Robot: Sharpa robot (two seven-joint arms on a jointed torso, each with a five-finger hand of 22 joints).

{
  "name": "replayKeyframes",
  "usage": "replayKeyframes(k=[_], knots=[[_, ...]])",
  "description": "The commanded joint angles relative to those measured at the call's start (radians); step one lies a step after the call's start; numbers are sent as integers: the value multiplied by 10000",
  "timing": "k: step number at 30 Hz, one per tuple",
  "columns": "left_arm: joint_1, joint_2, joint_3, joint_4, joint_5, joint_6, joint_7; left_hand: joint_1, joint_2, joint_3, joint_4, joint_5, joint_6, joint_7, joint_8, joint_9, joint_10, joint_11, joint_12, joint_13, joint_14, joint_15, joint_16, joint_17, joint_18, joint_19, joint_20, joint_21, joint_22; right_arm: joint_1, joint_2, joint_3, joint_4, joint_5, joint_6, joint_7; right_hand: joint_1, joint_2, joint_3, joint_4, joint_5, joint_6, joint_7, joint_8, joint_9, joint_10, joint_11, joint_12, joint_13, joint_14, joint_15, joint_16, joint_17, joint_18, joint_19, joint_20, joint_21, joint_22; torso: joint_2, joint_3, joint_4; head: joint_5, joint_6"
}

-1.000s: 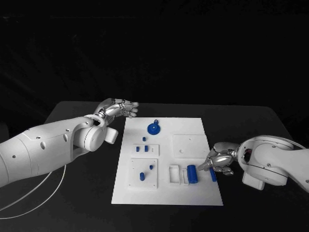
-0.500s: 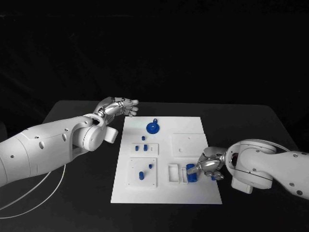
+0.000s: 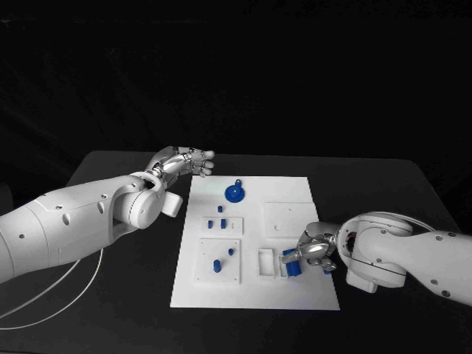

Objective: Assemble the parts on the task board

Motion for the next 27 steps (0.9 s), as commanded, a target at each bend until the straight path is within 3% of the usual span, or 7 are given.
replayKeyframes(k=[1, 3, 7, 13, 19, 24, 27], knots=[[6, 8, 7, 35, -2, 155, 90, -78, 33, 2, 58, 24, 20, 71, 68, 16, -88, 0, -41, -12, -11, 0, -73, 20, 72, -88, -1, -43, 16, -82, 23, -78, -49, -227, -96, -104, 128, 301, 68, -175, -11, 117, -10, -44, -25, -68, 2, 56, 23, -64, -7, 56, 18, 1010, -59, -54, 56, 226, -4, -4, -3, 16, -20], [6, 6, 7, 38, -2, 155, 83, -78, 45, 1, 59, 15, 29, 76, 77, 19, -89, 1, -41, -14, -10, 1, -79, 27, 73, -88, 0, -45, 19, -82, -3, -80, -28, -278, -161, -94, 501, 657, 304, -529, -9, 301, -55, 25, 5, -43, -40, 73, 45, -60, -41, 50, 32, 1009, -102, -47, 96, 231, -6, -4, -8, 38, -24], [6, 4, 7, 35, -1, 156, 74, -70, 64, 2, 53, 4, 47, 76, 92, 24, -89, 0, -40, -17, -15, 3, -93, 38, 74, -89, 0, -47, 26, -82, -42, -81, 6, -292, -333, -33, 845, 935, 942, -977, -5, 636, -128, 113, 25, 33, -109, 73, 56, -52, -94, 16, 41, 999, -180, 48, 163, 226, -6, 1, -6, 38, -33], [6, -3, 7, 30, -1, 134, 59, -62, 88, 2, 45, -3, 71, 69, 112, 31, -87, 0, -39, -20, -19, 6, -109, 53, 77, -87, 2, -48, 35, -81, -170, -79, 177, -317, -588, 128, 631, 1217, 1543, -1374, -12, 1006, -213, 139, 2, 178, -185, 37, 45, -11, -156, -11, 60, 1007, -196, 223, 312, 211, -5, 9, -18, 53, -30], [6, -2, 7, 19, -1, 145, 45, -74, 101, -6, 50, -8, 80, 66, 121, 34, -85, 0, -38, -22, -21, 8, -120, 62, 77, -84, 5, -49, 40, -8, -351, -66, 533, 38, -749, 199, 301, 1237, 1745, -1515, -14, 1178, -248, 120, -25, 287, -217, 13, 38, 14, -180, -22, 75, 1010, -181, 302, 392, 195, -7, 12, -27, 62, -37], [6, 17, 7, 13, -1, 161, 26, -90, 112, -12, 59, -7, 86, 64, 128, 35, -85, 0, -37, -24, -22, 10, -128, 71, 78, -81, 7, -50, 44, 311, -376, -45, 737, 758, -843, 177, 6, 1172, 1715, -1493, -15, 1245, -259, 98, -42, 330, -227, -8, 36, 30, -188, -20, 89, 1010, -159, 330, 428, 184, -2, 6, -17, 51, -35], [6, 25, 7, 12, -1, 160, 15, -94, 114, -14, 60, -5, 88, 63, 130, 36, -85, 0, -37, -25, -22, 11, -131, 74, 78, -80, 7, -51, 46, 380, -324, -44, 767, 1059, -696, 112, -206, 1156, 1699, -1425, -14, 1249, -259, 63, -60, 335, -228, -31, 37, 29, -192, -30, 92, 1010, -160, 338, 429, 171, -2, 1, -3, 35, -44]])
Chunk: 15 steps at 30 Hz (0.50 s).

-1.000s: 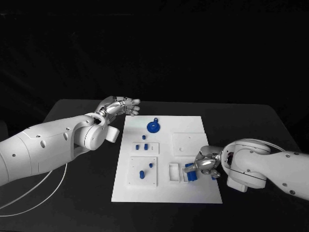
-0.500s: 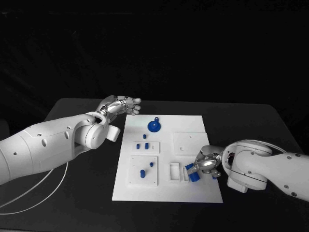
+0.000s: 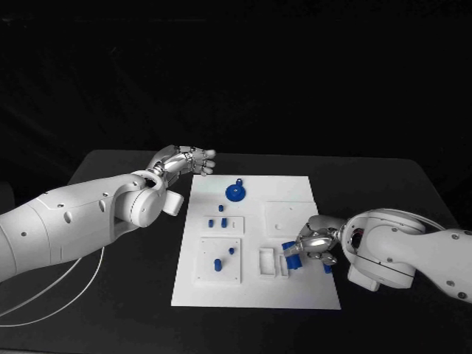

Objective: Assemble the parts on the task board

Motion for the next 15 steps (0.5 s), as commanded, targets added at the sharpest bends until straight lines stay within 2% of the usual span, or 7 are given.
replayKeyframes(k=[1, 10, 15], knots=[[7, 30, 8, 17, -2, 142, 42, -55, 75, -15, 60, -5, 53, 26, 50, 16, -85, 0, -37, -17, -22, 11, -55, 18, 97, -80, 6, -51, 15, 6, 59, -19, 41, 766, 30, -2, -309, -101, 508, -416, 32, 636, 91, -22, -14, 68, 3, -76, -4, 2, -62, -34, 9, 992, 17, 76, 55, 170, 4, -12, 17, -19, -5], [8, 26, 8, 42, -2, 154, 20, -67, 79, -21, 66, 2, 57, 23, 56, 17, -84, 0, -36, -19, -23, 12, -64, 27, 98, -78, 8, -53, 19, 6, 529, -29, -221, 844, 159, -107, -448, -148, 494, -429, 31, 668, 86, -35, -20, 77, -1, -88, 4, 10, -62, -33, 18, 992, 18, 73, 71, 170, -1, -42, 22, 43, -49], [9, 40, 8, 59, -2, 163, 10, -78, 83, -24, 72, 6, 59, 22, 60, 17, -84, 0, -36, -21, -23, 13, -70, 33, 99, -77, 9, -55, 22, -10, 884, -83, -450, 716, 237, -175, -569, -183, 457, -426, 31, 688, 84, -48, -25, 84, -2, -97, 12, 16, -62, -31, 26, 992, 19, 76, 85, 171, 8, -43, 36, 41, -68]])
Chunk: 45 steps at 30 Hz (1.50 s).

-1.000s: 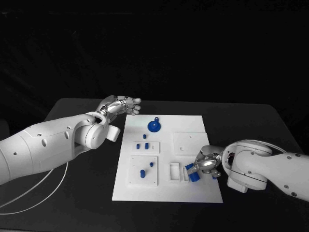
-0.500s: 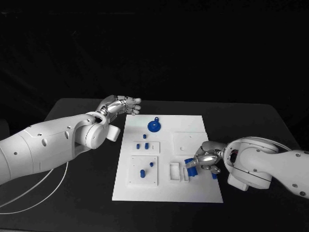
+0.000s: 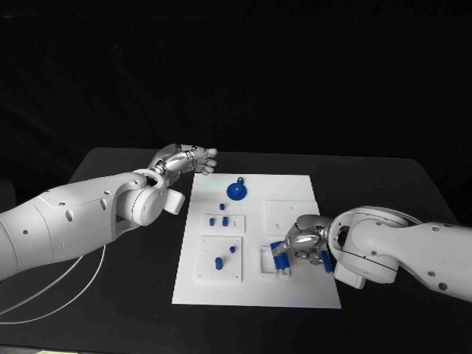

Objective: Assemble the parts on the task board

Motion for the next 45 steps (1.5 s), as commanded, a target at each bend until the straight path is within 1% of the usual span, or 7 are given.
replayKeyframes(k=[1, 16, 26, 32, 34, 37, 45], knots=[[7, 31, 8, 35, -2, 153, 28, -38, 44, 3, 46, 7, 60, 21, 60, 9, -84, 0, -37, -13, -23, 13, -71, 14, 146, -77, 9, -55, 13, -29, 121, -48, -105, 23, 172, -90, -116, 0, -21, -16, 32, 690, 85, -53, 26, 84, -4, -57, 15, -1, -81, -31, 18, 990, 18, 76, 48, 172, 7, 4, 11, 11, -12], [9, 7, 7, 65, -2, 157, -17, -53, 42, -3, 52, 12, 62, 19, 66, 9, -85, -1, -37, -17, -39, 19, -94, 24, 150, -76, 11, -61, 18, -71, 387, -233, -276, -170, 321, -134, -266, -57, -80, -14, 32, 700, 85, -78, 17, 85, -4, -74, 25, 0, -82, -35, 28, 990, 10, 77, 61, 170, 7, 21, -10, 113, -72], [10, -4, 6, 75, -2, 153, -45, -57, 39, -5, 54, 14, 61, 17, 70, 8, -85, -1, -37, -20, -63, 27, -121, 32, 154, -76, 15, -66, 23, -107, 484, -255, -391, -258, 179, -118, -526, -163, -253, 39, 31, 697, 93, -113, 7, 81, 3, -97, 39, -4, -78, -52, 33, 990, 2, 79, 67, 161, 9, 34, -19, 160, -98], [10, 3, 6, 71, -2, 148, -58, -57, 39, -5, 55, 15, 60, 17, 71, 8, -85, -1, -37, -21, -66, 28, -126, 34, 155, -76, 16, -67, 24, -126, 522, -261, -433, -271, 115, -76, -1177, -307, -1114, 32, 36, 672, 98, -152, 12, 58, 6, -121, 67, -18, -76, -70, 46, 990, -36, 78, 75, 159, 10, 36, -25, 170, -94], [10, 4, 6, 70, -2, 151, -64, -58, 40, -4, 55, 15, 60, 17, 71, 8, -84, -1, -36, -21, -68, 29, -128, 35, 155, -76, 17, -68, 25, -129, 527, -261, -433, -270, 142, -66, -1388, -120, -1780, -288, 33, 659, 49, -170, 29, 35, 1, -138, 98, -39, -108, -76, 67, 990, -111, 16, 70, 164, 8, 35, -24, 173, -94], [10, 6, 6, 66, -2, 145, -69, -58, 40, -4, 56, 15, 59, 17, 71, 8, -85, -1, -37, -21, -69, 30, -129, 36, 156, -75, 17, -68, 25, -131, 540, -263, -427, -270, 206, -44, -1630, -47, -2289, -548, 49, 654, 54, -189, 37, 18, -5, -159, 114, -61, -117, -89, 79, 990, -177, -21, 50, 159, 7, 36, -25, 178, -96], [10, 7, 6, 60, -2, 143, -86, -61, 41, -4, 58, 16, 57, 17, 72, 7, -87, 0, -38, -23, -73, 32, -137, 41, 158, -74, 19, -70, 28, -136, 532, -267, -398, -263, 162, 24, -1772, 95, -2803, -1029, 36, 663, 55, -234, 38, 11, -37, -205, 136, -73, -126, -120, 94, 990, -226, -99, 13, 138, 7, 33, -23, 183, -118]])
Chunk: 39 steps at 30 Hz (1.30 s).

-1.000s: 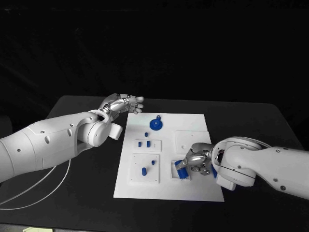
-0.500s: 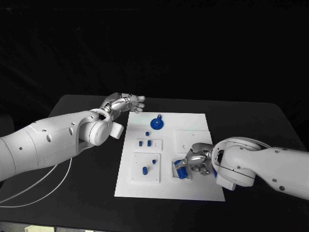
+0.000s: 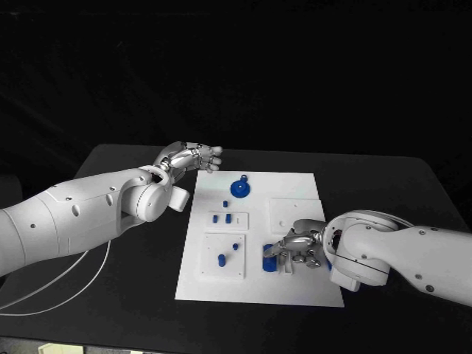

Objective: Assemble the parts on the task board

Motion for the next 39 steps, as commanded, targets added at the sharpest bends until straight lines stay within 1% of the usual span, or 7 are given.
replayKeyframes(k=[1, 9, 16, 30, 33, 35, 39], knots=[[9, 17, 7, 19, -2, 119, 38, -61, 41, -5, 59, 16, 56, 18, 34, 11, -87, 0, -38, -16, -73, 32, -61, 16, 166, -74, 19, -70, 13, -17, -2, -9, 26, -100, 79, 101, -71, 13, -78, -49, 27, 4, 38, -49, 6, -53, -32, -53, 14, -1, -52, -42, 10, 831, -42, -27, -26, 131, -2, -4, 4, 5, -15], [8, 11, 7, 8, -2, 113, 25, -62, 42, -4, 60, 17, 53, 19, 34, 10, -88, 1, -38, -18, -75, 34, -68, 22, 169, -73, 21, -72, 15, -49, -192, -8, 180, -88, 422, 710, 54, -32, -176, -346, 29, 13, 35, -79, 4, -45, -38, -76, 29, 5, -60, -63, 18, 831, -37, -69, -47, 117, -1, 1, 3, 4, -5], [8, 1, 7, 0, -2, 105, 7, -60, 46, -2, 61, 18, 51, 19, 34, 9, -88, 0, -38, -19, -75, 35, -71, 26, 171, -71, 22, -72, 17, -69, -406, -8, 372, 48, 784, 1186, 1188, -212, -116, -488, 29, 33, 34, -91, 24, -17, -37, -78, 62, 16, -61, -81, 35, 831, -13, -106, -30, 125, 1, 8, 0, 21, 19], [8, 1, 6, -1, -2, 94, 31, -47, 80, 11, 62, 24, 48, 19, 38, 8, -81, -3, -34, -21, -65, 34, -81, 46, 181, -61, 24, -75, 24, -74, -371, -7, 289, -270, 632, 1032, 1592, 101, -19, -368, 28, 102, 30, -104, 28, 38, -39, -103, 68, 43, -57, -92, 53, 831, 34, -58, -58, 94, 2, 0, -6, 35, -8], [8, 6, 6, 0, -2, 108, 45, -51, 92, 12, 68, 27, 49, 19, 41, 8, -79, -3, -33, -22, -62, 34, -84, 53, 183, -58, 25, -76, 25, -74, -364, -7, 257, -277, 617, 1024, 1501, 425, 170, -107, 24, 131, 33, -114, 21, 60, -36, -119, 62, 53, -52, -98, 57, 831, 55, -24, -78, 77, 0, -8, 1, 27, -13], [7, 13, 5, -6, 97, 192, 141, -55, 105, 14, 74, 29, 50, 19, 43, 8, -73, -5, -29, -21, -58, 34, -87, 59, 185, -55, 26, -77, 27, -74, -339, -7, 239, -277, 668, 965, 1302, 805, 405, 331, 25, 144, 33, -131, 8, 68, -37, -139, 54, 53, -50, -109, 56, 831, 57, 5, -108, 58, -1, -7, 0, 30, -11], [7, 12, 5, -11, 141, 178, 141, -39, 172, 28, 76, 37, 62, 12, 57, 10, -55, -14, -21, -22, -56, 34, -105, 82, 193, -46, 27, -86, 33, -77, -297, -8, 213, -277, 771, 841, 1468, 493, 1733, 764, 34, 184, 46, -177, -15, 101, -34, -141, 94, 65, -43, -85, 106, 831, 84, 40, -39, 124, -1, -7, 0, 40, 0]])
